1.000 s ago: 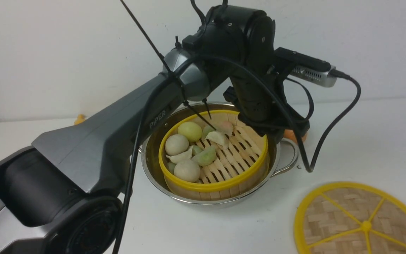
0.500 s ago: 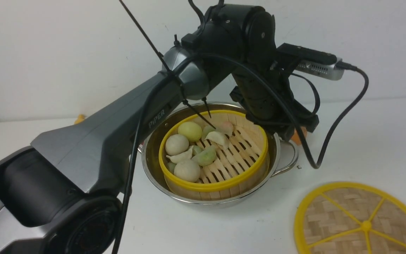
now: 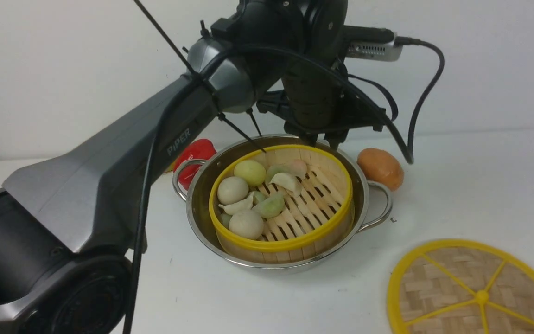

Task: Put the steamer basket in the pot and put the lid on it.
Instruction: Use the right arm to lift the lid of the steamer

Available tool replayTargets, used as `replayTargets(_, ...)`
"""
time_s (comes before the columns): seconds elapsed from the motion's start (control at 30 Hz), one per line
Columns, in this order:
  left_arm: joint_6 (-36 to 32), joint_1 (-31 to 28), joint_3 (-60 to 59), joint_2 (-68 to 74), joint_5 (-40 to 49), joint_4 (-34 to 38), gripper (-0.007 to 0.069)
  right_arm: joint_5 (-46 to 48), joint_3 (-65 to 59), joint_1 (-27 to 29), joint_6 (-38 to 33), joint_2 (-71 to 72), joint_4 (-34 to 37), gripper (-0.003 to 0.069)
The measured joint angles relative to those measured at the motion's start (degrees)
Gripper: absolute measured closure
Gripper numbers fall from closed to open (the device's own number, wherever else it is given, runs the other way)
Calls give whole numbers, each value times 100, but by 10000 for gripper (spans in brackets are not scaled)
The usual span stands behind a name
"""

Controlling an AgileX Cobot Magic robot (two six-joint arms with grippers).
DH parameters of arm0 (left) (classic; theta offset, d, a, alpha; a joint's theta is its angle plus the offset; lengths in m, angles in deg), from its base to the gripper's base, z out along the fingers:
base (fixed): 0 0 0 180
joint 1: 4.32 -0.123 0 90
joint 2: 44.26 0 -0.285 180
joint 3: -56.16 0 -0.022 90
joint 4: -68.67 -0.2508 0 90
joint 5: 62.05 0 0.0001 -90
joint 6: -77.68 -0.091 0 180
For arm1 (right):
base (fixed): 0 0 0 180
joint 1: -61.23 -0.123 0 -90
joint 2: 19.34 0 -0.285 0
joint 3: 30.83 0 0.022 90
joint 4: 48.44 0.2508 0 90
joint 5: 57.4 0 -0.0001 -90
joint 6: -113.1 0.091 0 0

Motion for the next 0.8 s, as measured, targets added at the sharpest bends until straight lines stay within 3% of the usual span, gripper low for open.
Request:
replayTargets(0.27, 96, 84, 0, -24, 11, -77, 386, 0, 0, 0, 0, 0, 0, 418)
replayTargets(0.4, -292, 96, -29, -44, 11, 218, 386, 0, 0, 0, 0, 0, 0, 418)
replayTargets(0.67, -936, 98, -1314, -1023, -312, 1283, 386, 0, 0, 0, 0, 0, 0, 418)
replayTargets(0.8, -975, 98, -1833, -1871, -525, 1106, 386, 0, 0, 0, 0, 0, 0, 418)
